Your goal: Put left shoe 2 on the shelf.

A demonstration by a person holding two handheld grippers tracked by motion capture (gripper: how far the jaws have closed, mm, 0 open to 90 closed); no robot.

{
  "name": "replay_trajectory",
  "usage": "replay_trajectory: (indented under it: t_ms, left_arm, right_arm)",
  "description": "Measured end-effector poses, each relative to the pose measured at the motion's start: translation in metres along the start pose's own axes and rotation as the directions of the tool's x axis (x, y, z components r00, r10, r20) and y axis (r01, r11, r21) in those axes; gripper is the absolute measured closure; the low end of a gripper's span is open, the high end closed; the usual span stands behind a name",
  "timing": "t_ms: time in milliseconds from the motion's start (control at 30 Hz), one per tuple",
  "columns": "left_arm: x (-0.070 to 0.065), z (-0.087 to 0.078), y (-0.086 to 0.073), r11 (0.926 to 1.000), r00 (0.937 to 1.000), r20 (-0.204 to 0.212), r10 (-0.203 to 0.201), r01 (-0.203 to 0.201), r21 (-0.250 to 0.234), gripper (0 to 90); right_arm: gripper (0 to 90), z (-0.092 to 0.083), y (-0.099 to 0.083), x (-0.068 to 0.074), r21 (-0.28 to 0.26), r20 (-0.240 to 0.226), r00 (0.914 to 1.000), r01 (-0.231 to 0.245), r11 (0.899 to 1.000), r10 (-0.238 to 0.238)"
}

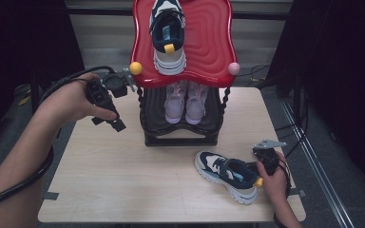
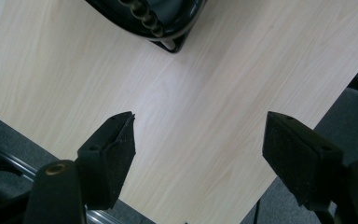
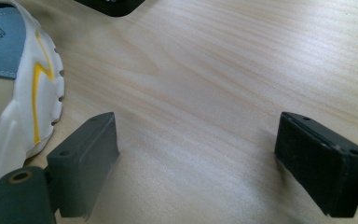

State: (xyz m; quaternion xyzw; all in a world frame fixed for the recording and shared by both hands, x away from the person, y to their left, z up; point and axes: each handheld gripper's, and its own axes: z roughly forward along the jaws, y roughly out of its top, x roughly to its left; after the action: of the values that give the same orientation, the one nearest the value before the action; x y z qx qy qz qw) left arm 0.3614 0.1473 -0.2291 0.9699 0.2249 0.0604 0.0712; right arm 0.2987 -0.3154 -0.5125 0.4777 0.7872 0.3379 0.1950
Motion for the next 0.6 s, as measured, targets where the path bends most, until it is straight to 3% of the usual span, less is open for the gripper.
replay_trajectory:
  t_ms: [300, 400, 600]
  left_arm:
    - [-0.003, 0.028, -0.005, 0.9993, 0.9995, 0.029, 0.008, -0.009, 0.035, 25.2]
    - [-0.005, 0.04, -0.007, 0.9995, 0.9993, 0.039, 0.0, -0.001, 0.031, 25.3]
    - [-0.006, 0.069, -0.01, 0.9974, 0.9968, 0.079, 0.01, -0.015, 0.07, 25.7]
  right_arm:
    - [12.6, 0.0, 0.0, 0.0, -0.002, 0.0, 1.0, 0.0, 1.0, 0.0]
    - [12.6, 0.0, 0.0, 0.0, -0.002, 0.0, 1.0, 0.0, 1.0, 0.0]
    - [12.6, 0.0, 0.0, 0.0, -0.003, -0.001, 1.0, 0.002, 1.0, -0.002]
